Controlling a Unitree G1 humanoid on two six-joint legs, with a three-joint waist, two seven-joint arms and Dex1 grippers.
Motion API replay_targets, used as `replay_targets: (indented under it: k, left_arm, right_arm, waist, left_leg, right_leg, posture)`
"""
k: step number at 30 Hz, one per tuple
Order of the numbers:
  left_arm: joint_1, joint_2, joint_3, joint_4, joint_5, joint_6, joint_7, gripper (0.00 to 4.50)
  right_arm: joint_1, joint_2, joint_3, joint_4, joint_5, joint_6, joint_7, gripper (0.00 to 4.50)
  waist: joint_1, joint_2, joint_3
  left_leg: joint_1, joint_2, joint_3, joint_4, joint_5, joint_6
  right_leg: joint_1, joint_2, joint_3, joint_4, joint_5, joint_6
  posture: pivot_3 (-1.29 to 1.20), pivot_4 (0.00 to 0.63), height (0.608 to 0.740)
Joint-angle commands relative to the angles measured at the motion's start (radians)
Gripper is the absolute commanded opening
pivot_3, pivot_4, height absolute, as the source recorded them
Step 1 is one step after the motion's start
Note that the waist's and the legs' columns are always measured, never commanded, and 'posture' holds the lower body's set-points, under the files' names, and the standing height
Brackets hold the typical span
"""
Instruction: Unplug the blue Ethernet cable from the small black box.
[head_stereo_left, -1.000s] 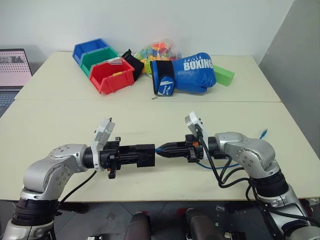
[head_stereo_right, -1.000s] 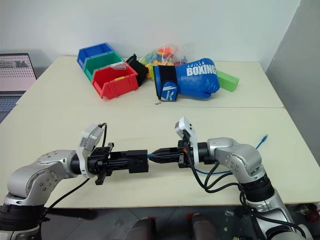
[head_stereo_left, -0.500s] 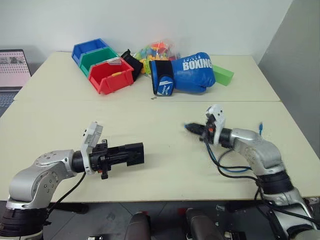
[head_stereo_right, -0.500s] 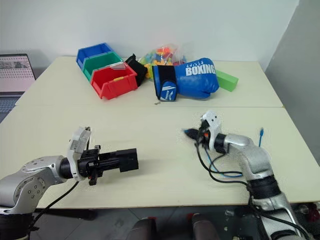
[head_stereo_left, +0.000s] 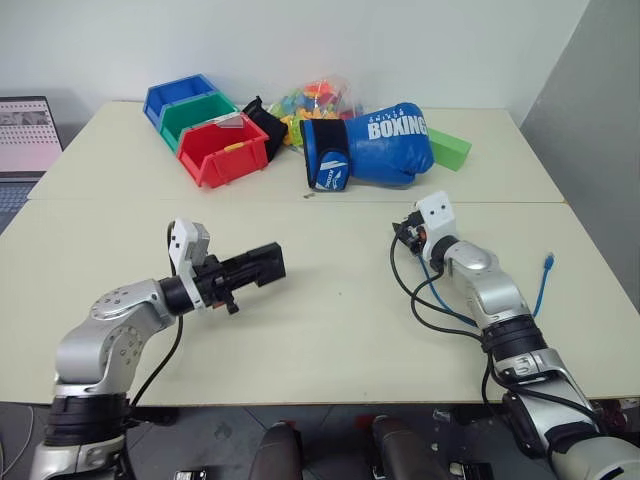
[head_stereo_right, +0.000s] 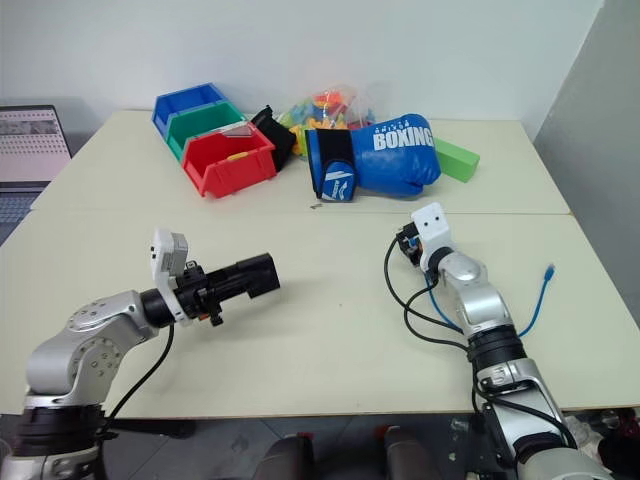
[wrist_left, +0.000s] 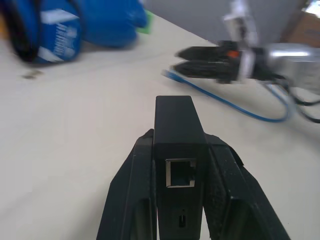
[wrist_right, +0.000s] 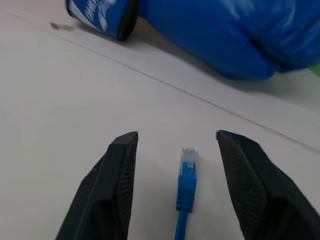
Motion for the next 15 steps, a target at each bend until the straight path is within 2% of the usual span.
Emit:
replay_targets:
  k: [1,3,7,15]
  left_arm:
    - [-0.087,-0.054,0.035,0.133,0.181,-0.237,0.196,0.78]
    - [-0.124,-0.079,0.042,0.222,0.252,-0.351,0.270,0.78]
    - [-0.174,-0.127,0.050,0.375,0.302,-0.496,0.329,0.78]
    - [-0.196,-0.177,0.043,0.574,0.328,-0.616,0.330,0.78]
  right_arm:
    - [0.040,-0.047,0.017,-0.319,0.168,0.114,0.236,3.61]
    - [0.060,-0.071,0.036,-0.471,0.263,0.197,0.333,3.78]
    - [0.061,-0.092,0.060,-0.630,0.350,0.325,0.380,3.78]
    - [0.036,-0.092,0.115,-0.669,0.303,0.387,0.349,3.78]
  waist:
    - [0.004,0.000,0.000]
    - [0.010,0.000,0.000]
    - [0.009,0.000,0.000]
    - [0.014,-0.001,0.000]
  left_leg:
    - [0.000,0.000,0.000,0.000,0.000,0.000]
    - [0.000,0.000,-0.001,0.000,0.000,0.000]
    - [0.000,0.000,-0.001,0.000,0.000,0.000]
    - [0.000,-0.001,-0.001,0.001,0.000,0.000]
  right_leg:
    - [0.000,0.000,0.000,0.000,0.000,0.000]
    - [0.000,0.000,-0.001,0.000,0.000,0.000]
    - [0.000,0.000,-0.002,0.000,0.000,-0.001]
    - [0.001,0.000,-0.004,0.000,0.001,0.001]
  posture:
    - [0.00,0.150,0.740]
    - [0.00,0.150,0.740]
    - [0.00,0.150,0.740]
    - [0.00,0.150,0.740]
